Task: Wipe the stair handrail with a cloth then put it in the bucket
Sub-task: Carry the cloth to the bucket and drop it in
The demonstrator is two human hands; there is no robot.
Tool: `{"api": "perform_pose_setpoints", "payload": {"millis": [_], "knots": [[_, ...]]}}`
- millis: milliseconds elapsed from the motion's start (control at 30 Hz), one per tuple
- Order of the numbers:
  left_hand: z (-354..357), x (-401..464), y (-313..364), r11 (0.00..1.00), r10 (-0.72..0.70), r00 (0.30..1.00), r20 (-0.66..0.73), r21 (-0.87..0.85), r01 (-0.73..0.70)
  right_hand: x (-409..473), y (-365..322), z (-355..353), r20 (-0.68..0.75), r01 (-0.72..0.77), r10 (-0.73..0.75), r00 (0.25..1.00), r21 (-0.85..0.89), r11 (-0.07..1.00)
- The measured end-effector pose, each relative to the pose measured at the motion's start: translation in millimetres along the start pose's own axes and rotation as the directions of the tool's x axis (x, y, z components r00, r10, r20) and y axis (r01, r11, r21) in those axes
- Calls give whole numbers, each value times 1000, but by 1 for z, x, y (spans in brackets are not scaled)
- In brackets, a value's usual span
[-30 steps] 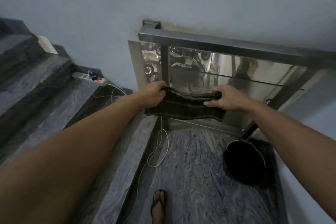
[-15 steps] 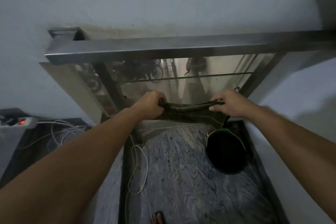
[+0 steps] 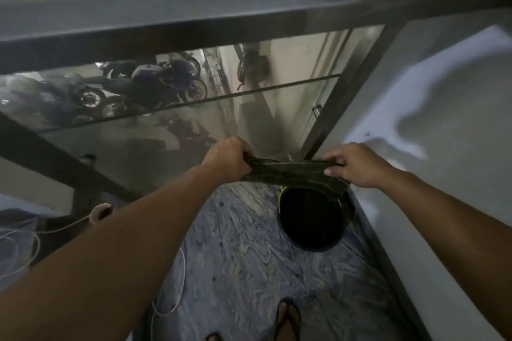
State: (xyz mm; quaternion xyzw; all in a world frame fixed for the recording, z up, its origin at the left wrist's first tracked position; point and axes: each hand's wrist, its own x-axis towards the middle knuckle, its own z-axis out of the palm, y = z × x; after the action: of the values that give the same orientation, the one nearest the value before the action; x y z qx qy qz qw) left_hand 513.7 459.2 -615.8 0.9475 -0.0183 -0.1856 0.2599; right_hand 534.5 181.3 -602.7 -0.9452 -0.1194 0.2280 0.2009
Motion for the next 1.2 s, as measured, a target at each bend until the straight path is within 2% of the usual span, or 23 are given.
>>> {"api": "perform_pose_setpoints", "payload": {"millis": [233, 433, 600, 800, 933, 1067, 1133, 1200], "knots": [[127, 74, 6, 996, -65, 998, 6, -61, 65, 29, 112, 72, -27, -113, 111, 993, -87, 990], [250, 140, -10, 994, -71, 996, 50, -80, 75, 55, 211, 158, -38, -266, 265, 963, -3, 964], [330, 190, -27, 997, -66, 996, 67, -30, 68, 80, 267, 210, -57, -316, 320, 946, 71, 946], [390, 226, -36, 999, 19, 1000, 24, 44, -20, 104, 318, 260, -76, -361, 365, 928, 54, 931], [416, 241, -41, 998, 26, 999, -19, 49, -25, 118, 340, 288, -106, -396, 405, 908, 95, 913], [441, 241, -51, 995, 91, 994, -52, 39, -89, 120, 347, 316, -207, -419, 435, 876, 116, 900], [455, 236, -59, 988, 144, 989, 23, 51, -145, 117, 347, 333, -195, -417, 432, 881, 115, 902], [470, 230, -67, 971, 151, 964, 218, 152, -186, 113, 346, 350, -112, -418, 428, 897, 100, 903]]}}
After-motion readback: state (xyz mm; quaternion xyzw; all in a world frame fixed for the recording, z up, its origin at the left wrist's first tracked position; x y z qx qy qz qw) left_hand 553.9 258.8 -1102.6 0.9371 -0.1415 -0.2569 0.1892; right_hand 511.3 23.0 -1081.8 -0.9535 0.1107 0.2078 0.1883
